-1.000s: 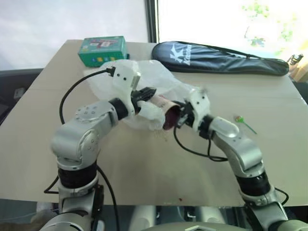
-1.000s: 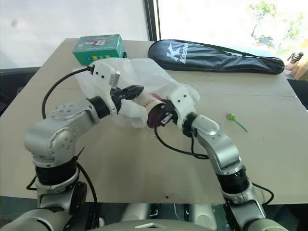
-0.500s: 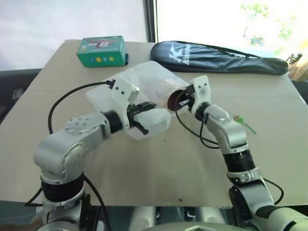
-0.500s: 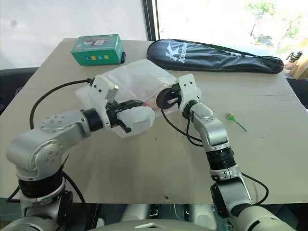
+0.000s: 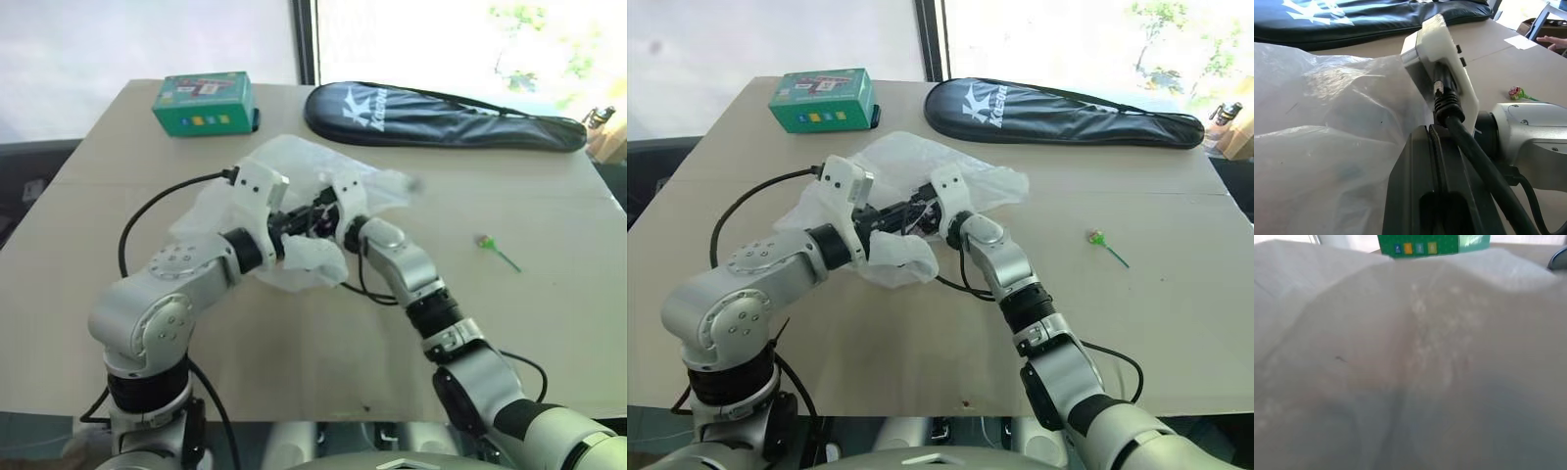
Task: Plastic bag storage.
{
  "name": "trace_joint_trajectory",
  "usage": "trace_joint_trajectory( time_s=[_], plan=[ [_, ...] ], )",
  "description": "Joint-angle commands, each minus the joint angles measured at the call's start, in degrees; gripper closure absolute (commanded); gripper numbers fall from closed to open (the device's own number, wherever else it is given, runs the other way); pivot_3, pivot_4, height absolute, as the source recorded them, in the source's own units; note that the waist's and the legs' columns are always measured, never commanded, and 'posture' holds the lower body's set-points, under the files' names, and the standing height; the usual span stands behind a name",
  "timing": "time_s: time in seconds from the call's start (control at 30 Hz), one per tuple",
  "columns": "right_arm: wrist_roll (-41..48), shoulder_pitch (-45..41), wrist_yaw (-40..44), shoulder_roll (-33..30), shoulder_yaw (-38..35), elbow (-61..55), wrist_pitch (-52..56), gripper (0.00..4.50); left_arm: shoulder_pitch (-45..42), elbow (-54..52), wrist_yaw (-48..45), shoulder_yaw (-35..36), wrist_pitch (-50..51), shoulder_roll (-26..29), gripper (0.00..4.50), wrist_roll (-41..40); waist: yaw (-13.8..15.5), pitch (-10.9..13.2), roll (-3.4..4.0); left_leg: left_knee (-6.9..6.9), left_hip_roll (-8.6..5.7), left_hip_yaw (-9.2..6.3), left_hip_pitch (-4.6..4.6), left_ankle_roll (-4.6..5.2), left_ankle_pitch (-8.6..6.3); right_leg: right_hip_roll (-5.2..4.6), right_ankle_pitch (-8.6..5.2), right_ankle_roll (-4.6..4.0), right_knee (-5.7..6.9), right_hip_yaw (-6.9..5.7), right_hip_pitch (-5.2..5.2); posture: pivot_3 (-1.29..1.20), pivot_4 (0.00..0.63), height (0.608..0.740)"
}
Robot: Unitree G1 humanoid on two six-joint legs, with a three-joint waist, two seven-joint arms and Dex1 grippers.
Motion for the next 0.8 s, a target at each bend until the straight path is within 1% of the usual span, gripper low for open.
trace_joint_trajectory(
  time_s=[0.03, 0.07, 0.13, 0.17, 0.23, 0.33, 0.4, 0.47, 0.53, 0.63, 0.67, 0.73, 0.8],
  plan=[
    [2.00, 2.29, 2.55, -3.46, -1.91, -11.64, 2.93, 0.61, -0.75, -0.18, 0.97, 0.26, -3.21, -0.31, 4.50, 0.10, 0.21, 0.00, 0.00, 0.00, 0.00, -0.02, 0.00, 0.00, 0.00, 0.00, 0.00, 0.00, 0.01, -0.02, 0.00, 0.00, 0.150, 0.740],
    [3.84, 3.56, 3.62, -4.93, -3.35, -15.37, 5.23, 0.61, -0.82, 0.63, 1.52, 0.03, -3.82, -0.42, 4.50, 0.67, 0.30, 0.00, 0.00, -0.03, 0.00, -0.06, -0.01, -0.01, 0.00, -0.01, 0.00, -0.01, -0.01, -0.05, 0.01, 0.00, 0.150, 0.740],
    [6.26, 5.48, 4.91, -7.42, -4.99, -21.22, 9.00, 0.19, -0.97, 1.92, 2.52, -0.36, -4.83, -0.58, 4.50, 1.43, 0.29, 0.00, 0.00, -0.03, -0.01, -0.09, -0.01, -0.01, 0.00, -0.03, 0.00, -0.01, -0.02, -0.08, 0.03, 0.00, 0.150, 0.740],
    [5.62, 6.59, 4.72, -9.37, -4.92, -25.03, 10.27, 0.01, -1.10, 2.53, 2.70, -0.72, -5.55, -0.60, 4.50, 1.81, 0.23, 0.00, 0.00, -0.02, -0.01, -0.08, -0.01, -0.01, 0.00, -0.04, 0.00, 0.00, -0.02, -0.08, 0.03, 0.00, 0.150, 0.740],
    [6.05, 8.66, 4.23, -12.39, -5.52, -33.38, 14.64, 0.01, -1.63, 3.79, 3.03, -1.64, -6.93, -0.67, 4.50, 2.60, 0.23, 0.01, 0.02, -0.03, -0.01, -0.09, -0.01, -0.01, 0.00, -0.04, 0.00, 0.00, 0.00, -0.09, 0.02, 0.00, 0.150, 0.740],
    [9.94, 11.24, 7.60, -17.68, -5.56, -44.78, 21.60, 0.01, -3.18, 5.75, 3.06, -3.11, -8.60, -0.55, 4.50, 3.62, 0.04, 0.04, 0.07, -0.06, 0.01, -0.08, 0.01, -0.02, 0.00, 0.00, -0.01, -0.01, 0.02, -0.08, 0.00, 0.00, 0.150, 0.740],
    [14.96, 13.99, 8.86, -21.04, -8.78, -52.98, 27.19, 0.01, -4.07, 6.74, 3.15, -4.10, -9.82, -0.41, 4.50, 4.44, 0.06, 0.04, 0.07, -0.08, 0.03, -0.08, 0.02, -0.03, 0.01, 0.04, -0.01, -0.01, 0.02, -0.08, -0.01, 0.00, 0.150, 0.740],
    [17.88, 17.40, 10.37, -26.05, -12.40, -59.58, 31.17, 0.01, -4.51, 7.03, 2.90, -5.07, -10.90, 0.11, 4.50, 5.22, 0.25, 0.04, 0.07, -0.12, 0.02, -0.09, 0.02, -0.03, 0.01, 0.03, -0.01, -0.02, 0.00, -0.09, 0.00, 0.00, 0.150, 0.740],
    [17.07, 20.45, 8.88, -30.36, -15.96, -61.77, 34.25, 0.01, -4.36, 7.08, 2.99, -5.53, -11.58, 0.36, 4.50, 5.72, 0.69, 0.05, 0.05, -0.11, -0.02, -0.10, -0.03, -0.01, 0.01, -0.03, -0.01, -0.01, -0.05, -0.12, 0.01, 0.00, 0.150, 0.740],
    [10.77, 25.92, 6.29, -39.00, -18.14, -58.84, 34.37, 0.01, -3.72, 6.64, 3.48, -5.80, -12.25, 0.11, 4.50, 6.09, 1.04, 0.06, 0.03, -0.05, -0.06, -0.06, -0.06, 0.06, -0.04, -0.09, -0.01, 0.01, -0.10, -0.12, 0.02, 0.00, 0.150, 0.740],
    [9.36, 27.38, 5.85, -40.81, -18.53, -57.40, 33.55, 0.01, -3.49, 6.32, 3.59, -5.99, -12.35, 0.03, 4.50, 6.20, 1.16, 0.06, 0.03, -0.05, -0.06, -0.04, -0.06, 0.06, -0.04, -0.09, -0.01, 0.01, -0.13, -0.11, 0.01, 0.00, 0.150, 0.740],
    [6.54, 29.25, 3.83, -42.79, -19.03, -53.27, 32.42, 0.01, -2.95, 5.64, 3.63, -6.57, -12.72, 0.15, 4.50, 6.53, 1.20, 0.06, 0.03, -0.05, -0.04, -0.01, -0.03, 0.06, -0.03, -0.04, -0.03, 0.01, -0.11, -0.09, 0.01, 0.00, 0.150, 0.740],
    [5.80, 29.60, 1.76, -41.79, -20.44, -47.91, 32.52, 0.01, -2.62, 5.32, 3.65, -6.87, -13.07, 0.28, 4.50, 6.85, 1.05, 0.07, 0.02, -0.06, 0.01, 0.05, 0.03, 0.04, -0.02, 0.06, -0.03, 0.01, -0.07, 0.00, 0.00, 0.00, 0.150, 0.740]
  ],
)
